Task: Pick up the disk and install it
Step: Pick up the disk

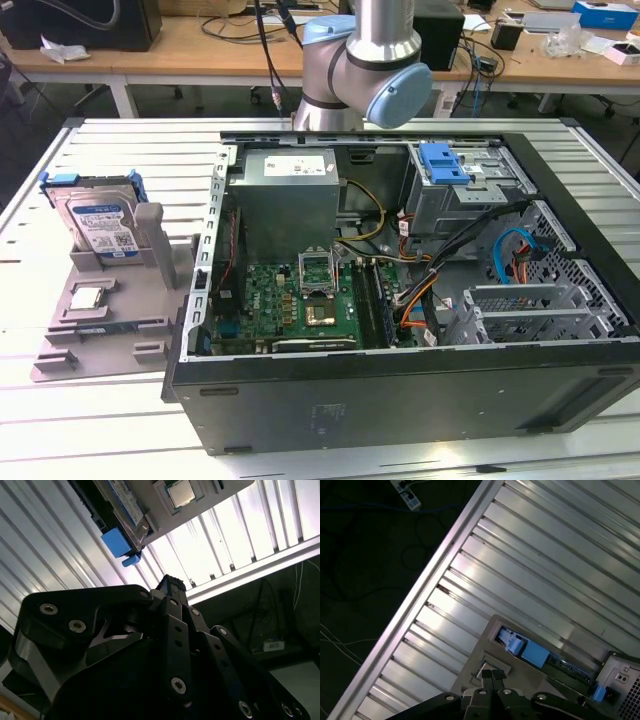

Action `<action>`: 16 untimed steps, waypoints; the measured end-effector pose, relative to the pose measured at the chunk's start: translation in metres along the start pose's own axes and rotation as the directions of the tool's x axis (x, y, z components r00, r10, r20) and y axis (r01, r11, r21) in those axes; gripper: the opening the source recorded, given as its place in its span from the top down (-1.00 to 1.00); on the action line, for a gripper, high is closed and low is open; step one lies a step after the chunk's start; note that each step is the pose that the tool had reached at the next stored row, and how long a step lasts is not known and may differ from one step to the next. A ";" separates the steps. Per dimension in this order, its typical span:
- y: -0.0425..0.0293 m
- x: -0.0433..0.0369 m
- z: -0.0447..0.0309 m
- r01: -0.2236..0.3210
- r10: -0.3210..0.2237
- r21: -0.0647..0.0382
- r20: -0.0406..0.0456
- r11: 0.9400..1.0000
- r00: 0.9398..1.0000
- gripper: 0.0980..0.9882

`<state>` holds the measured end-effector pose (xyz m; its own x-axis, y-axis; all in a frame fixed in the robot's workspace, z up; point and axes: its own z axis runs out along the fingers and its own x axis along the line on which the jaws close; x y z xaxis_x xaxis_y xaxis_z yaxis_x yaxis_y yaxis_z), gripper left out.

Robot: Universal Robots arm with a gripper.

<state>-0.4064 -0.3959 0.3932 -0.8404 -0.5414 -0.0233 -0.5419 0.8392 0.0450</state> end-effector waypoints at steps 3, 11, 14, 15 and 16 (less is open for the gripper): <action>0.0000 0.0000 0.0000 0.022 -0.022 -0.001 -0.001 1.000 1.000 0.98; 0.0000 0.0000 0.0000 0.100 -0.100 -0.003 -0.004 0.995 0.995 0.98; 0.0000 0.0000 0.0000 0.126 -0.126 -0.003 -0.005 0.992 0.992 0.98; 0.0000 0.0000 0.0000 0.135 -0.135 -0.004 -0.006 0.991 0.991 0.98; 0.0000 0.0000 0.0000 0.143 -0.143 -0.004 -0.006 0.990 0.990 0.98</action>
<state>-0.4064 -0.3959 0.3932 -0.7544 -0.6560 -0.0233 -0.6563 0.7531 0.0450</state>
